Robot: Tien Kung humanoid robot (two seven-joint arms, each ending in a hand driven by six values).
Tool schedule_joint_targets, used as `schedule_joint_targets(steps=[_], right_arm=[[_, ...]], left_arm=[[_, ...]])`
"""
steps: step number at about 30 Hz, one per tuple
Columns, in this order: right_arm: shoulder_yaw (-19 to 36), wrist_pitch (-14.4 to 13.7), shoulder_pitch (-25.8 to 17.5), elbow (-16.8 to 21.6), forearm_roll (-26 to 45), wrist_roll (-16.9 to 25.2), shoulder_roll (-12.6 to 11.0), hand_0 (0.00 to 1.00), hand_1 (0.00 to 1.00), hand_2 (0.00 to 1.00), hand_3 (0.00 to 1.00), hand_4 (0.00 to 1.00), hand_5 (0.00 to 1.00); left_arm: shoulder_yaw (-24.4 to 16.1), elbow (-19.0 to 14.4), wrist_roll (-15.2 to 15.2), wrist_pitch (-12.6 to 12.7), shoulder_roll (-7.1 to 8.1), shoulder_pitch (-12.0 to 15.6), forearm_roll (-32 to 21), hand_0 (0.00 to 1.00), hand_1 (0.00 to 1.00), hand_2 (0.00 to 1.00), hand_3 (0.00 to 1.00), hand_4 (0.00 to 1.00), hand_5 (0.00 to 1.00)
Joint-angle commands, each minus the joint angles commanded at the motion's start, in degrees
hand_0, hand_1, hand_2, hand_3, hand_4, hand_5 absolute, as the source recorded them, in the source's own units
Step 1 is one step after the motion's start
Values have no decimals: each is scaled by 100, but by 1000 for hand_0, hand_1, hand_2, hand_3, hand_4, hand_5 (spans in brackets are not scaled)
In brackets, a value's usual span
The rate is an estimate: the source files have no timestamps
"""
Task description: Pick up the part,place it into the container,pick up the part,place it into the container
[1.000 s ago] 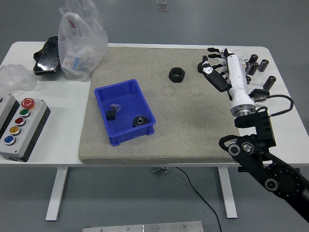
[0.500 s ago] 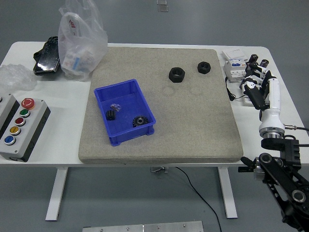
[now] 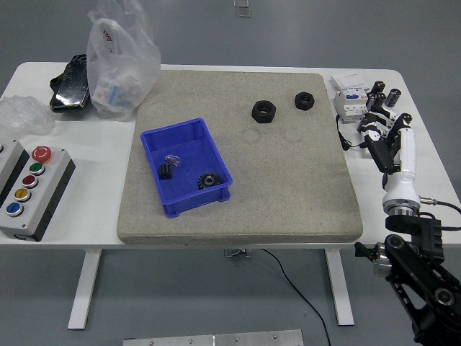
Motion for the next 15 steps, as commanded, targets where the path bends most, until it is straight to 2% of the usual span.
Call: schedule_joint_targets(steps=[15], right_arm=[[127,0,-153,92,-44,39,1,364,521,645,681,555,382]], left_arm=[[-269,0,17,15,-108,255,-69,710,599,581,672,746,472]])
